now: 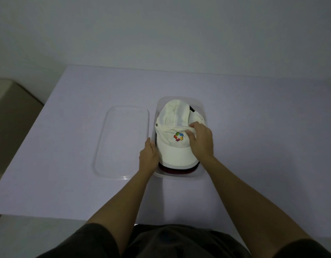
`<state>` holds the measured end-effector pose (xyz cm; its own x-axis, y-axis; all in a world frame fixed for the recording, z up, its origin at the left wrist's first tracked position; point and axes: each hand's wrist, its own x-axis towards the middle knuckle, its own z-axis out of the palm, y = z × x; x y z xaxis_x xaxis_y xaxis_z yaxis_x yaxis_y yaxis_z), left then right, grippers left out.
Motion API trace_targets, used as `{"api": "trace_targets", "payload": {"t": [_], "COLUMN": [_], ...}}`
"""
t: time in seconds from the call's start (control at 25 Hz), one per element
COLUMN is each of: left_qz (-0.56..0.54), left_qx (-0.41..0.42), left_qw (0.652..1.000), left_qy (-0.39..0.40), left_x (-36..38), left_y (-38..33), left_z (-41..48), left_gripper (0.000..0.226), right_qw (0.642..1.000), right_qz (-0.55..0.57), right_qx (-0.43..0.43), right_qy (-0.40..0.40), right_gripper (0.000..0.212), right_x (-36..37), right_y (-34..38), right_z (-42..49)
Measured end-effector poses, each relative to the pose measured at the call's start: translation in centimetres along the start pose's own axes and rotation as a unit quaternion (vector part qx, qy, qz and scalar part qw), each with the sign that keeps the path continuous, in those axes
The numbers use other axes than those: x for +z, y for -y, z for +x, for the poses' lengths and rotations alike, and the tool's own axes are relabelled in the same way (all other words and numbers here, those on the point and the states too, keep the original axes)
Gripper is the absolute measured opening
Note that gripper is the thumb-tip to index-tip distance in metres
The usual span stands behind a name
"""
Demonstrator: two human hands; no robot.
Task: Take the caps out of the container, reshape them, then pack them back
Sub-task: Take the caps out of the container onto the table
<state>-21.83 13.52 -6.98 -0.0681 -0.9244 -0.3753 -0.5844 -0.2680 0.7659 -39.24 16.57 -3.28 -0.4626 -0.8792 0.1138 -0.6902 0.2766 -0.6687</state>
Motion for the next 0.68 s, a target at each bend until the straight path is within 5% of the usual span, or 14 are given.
{"api": "trace_targets", "payload": {"t": [0.2,0.36,0.68], "left_qz": [-0.002,0.012,0.015], "left_qx": [0.016,0.027,0.029], "left_qw": [1.0,0.999,0.999], "left_qy": [-0.012,-0.019,-0.021], "left_x": [-0.4,-0.4,-0.1], "left_y": [0.2,0.2,0.1], "left_z": [-0.2,0.0,-0.1], "left_gripper": [0.054,0.053,0.053], "right_qw": [0.987,0.974,0.989], "right_qz": [0.121,0.112,-0.039], "right_qx": [-0.017,-0.03,0.041], "right_qy": [-0.108,-0.197,-0.136], "right_gripper": [0.031,0.028,0.031], "right_x": [-3.2,-8.1,-12.0], "right_y": [1.7,-0.1,-10.1], "right_z": [2.0,5.5,8.6]}}
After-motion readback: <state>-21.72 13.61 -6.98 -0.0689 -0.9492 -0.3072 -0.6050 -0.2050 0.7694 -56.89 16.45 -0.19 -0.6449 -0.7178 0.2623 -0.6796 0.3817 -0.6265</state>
